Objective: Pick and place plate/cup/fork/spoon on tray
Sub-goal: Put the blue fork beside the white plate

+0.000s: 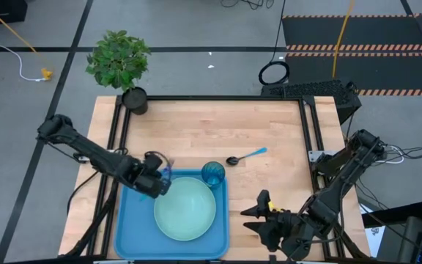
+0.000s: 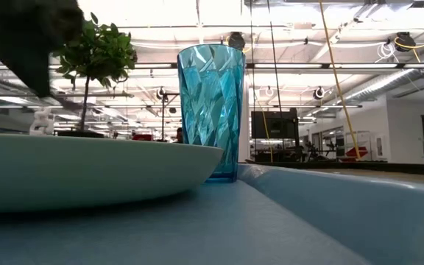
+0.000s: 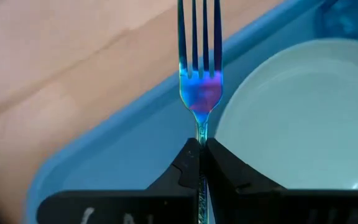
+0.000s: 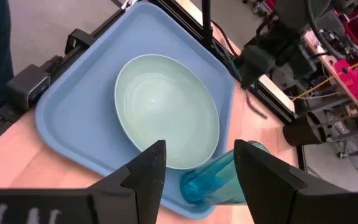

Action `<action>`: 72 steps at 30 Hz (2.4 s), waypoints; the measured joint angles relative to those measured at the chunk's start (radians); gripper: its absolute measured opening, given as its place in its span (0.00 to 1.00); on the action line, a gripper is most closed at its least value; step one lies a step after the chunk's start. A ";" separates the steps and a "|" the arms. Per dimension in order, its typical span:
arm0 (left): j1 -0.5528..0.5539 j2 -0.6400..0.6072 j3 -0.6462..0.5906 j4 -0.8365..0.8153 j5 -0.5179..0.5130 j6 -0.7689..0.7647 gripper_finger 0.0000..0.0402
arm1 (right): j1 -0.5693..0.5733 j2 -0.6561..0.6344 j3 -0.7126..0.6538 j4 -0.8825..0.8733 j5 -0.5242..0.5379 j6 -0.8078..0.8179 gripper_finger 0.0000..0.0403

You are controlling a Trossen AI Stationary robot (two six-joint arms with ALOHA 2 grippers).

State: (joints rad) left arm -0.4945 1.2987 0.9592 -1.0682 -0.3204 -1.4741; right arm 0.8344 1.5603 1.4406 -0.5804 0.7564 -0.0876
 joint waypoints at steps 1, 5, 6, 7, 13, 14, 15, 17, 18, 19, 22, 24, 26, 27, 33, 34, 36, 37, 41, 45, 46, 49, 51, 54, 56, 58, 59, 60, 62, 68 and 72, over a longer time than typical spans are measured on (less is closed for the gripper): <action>-0.025 0.001 0.025 -0.050 0.009 -0.044 0.02 | 0.003 -0.001 0.000 0.000 0.000 -0.007 0.45; -0.143 0.018 0.089 -0.147 0.029 -0.235 0.02 | 0.005 -0.004 0.000 0.000 0.000 -0.047 0.45; -0.174 0.027 0.093 -0.158 0.031 -0.287 0.02 | 0.005 -0.006 0.000 0.000 0.001 -0.055 0.45; -0.203 0.037 0.094 -0.161 0.034 -0.334 0.02 | 0.005 -0.009 0.000 0.000 0.001 -0.060 0.45; -0.337 0.126 0.093 -0.151 0.155 -0.607 0.04 | 0.005 -0.033 0.000 0.000 0.003 -0.090 0.45; -0.352 0.143 0.093 -0.142 0.174 -0.647 0.04 | 0.005 -0.039 0.000 0.000 0.003 -0.093 0.45; -0.369 0.161 0.093 -0.130 0.186 -0.684 0.04 | 0.005 -0.045 0.000 0.000 0.006 -0.094 0.45; -0.395 0.196 0.093 -0.102 0.189 -0.747 0.04 | 0.004 -0.058 0.000 0.000 0.006 -0.099 0.45; -0.403 0.213 0.093 -0.091 0.189 -0.773 0.04 | 0.003 -0.064 0.000 0.000 0.007 -0.101 0.45; -0.408 0.232 0.093 -0.084 0.189 -0.800 0.03 | 0.003 -0.069 0.000 0.001 0.007 -0.101 0.45; -0.407 0.284 0.093 -0.077 0.189 -0.832 0.04 | 0.003 -0.082 0.000 0.001 0.008 -0.101 0.45; -0.393 0.316 0.093 -0.071 0.187 -0.836 0.04 | 0.003 -0.087 0.000 0.002 0.008 -0.101 0.45; -0.378 0.347 0.093 -0.067 0.183 -0.837 0.04 | 0.003 -0.088 0.000 0.004 0.008 -0.101 0.45; -0.370 0.361 0.092 -0.063 0.182 -0.837 0.05 | 0.003 -0.088 0.000 0.004 0.008 -0.101 0.45; -0.353 0.413 0.092 -0.041 0.181 -0.843 0.05 | 0.003 -0.088 0.000 0.001 0.007 -0.092 0.45; -0.350 0.416 0.092 -0.040 0.181 -0.843 0.05 | 0.003 -0.088 0.000 0.000 0.007 -0.091 0.45; -0.349 0.423 0.092 -0.040 0.180 -0.854 0.05 | 0.003 -0.088 0.000 0.000 0.007 -0.089 0.45; -0.349 0.428 0.092 -0.039 0.180 -0.859 0.05 | 0.003 -0.088 0.000 0.000 0.006 -0.086 0.45; -0.340 0.456 0.092 -0.036 0.179 -0.875 0.05 | 0.003 -0.088 0.000 0.000 0.006 -0.081 0.45; -0.331 0.501 0.092 -0.021 0.178 -0.881 0.05 | 0.003 -0.088 0.000 0.000 0.003 -0.070 0.45; -0.330 0.512 0.092 -0.017 0.177 -0.882 0.05 | 0.003 -0.088 0.000 0.000 0.002 -0.070 0.45; -0.326 0.532 0.092 0.004 0.173 -0.885 0.05 | 0.003 -0.088 0.000 0.000 0.002 -0.063 0.45; -0.322 0.538 0.093 0.013 0.171 -0.884 0.05 | 0.003 -0.088 0.000 0.000 0.002 -0.063 0.45; -0.314 0.539 0.094 0.017 0.170 -0.883 0.05 | 0.003 -0.088 0.000 0.000 0.002 -0.063 0.45; -0.311 0.538 0.094 0.019 0.170 -0.884 0.05 | 0.003 -0.088 0.000 0.000 0.002 -0.063 0.45; -0.311 0.535 0.093 0.020 0.170 -0.885 0.05 | 0.003 -0.088 0.000 0.000 0.002 -0.063 0.45; -0.311 0.535 0.093 0.022 0.170 -0.885 0.05 | 0.003 -0.088 0.000 0.000 0.002 -0.063 0.45; -0.311 0.534 0.093 0.023 0.169 -0.885 0.05 | 0.003 -0.088 0.000 0.000 0.002 -0.063 0.45; -0.311 0.534 0.093 0.024 0.167 -0.886 0.05 | 0.003 -0.088 0.000 0.000 0.002 -0.063 0.45; -0.302 0.534 0.093 0.033 0.165 -0.888 0.05 | 0.003 -0.088 0.000 0.000 0.002 -0.062 0.45; -0.294 0.533 0.093 0.039 0.163 -0.887 0.05 | 0.003 -0.088 -0.012 -0.001 0.002 -0.063 0.45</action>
State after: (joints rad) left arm -0.7882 1.8320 1.0519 -1.0293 -0.1577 -2.3607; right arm 0.8379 1.4727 1.4289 -0.5811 0.7582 -0.1501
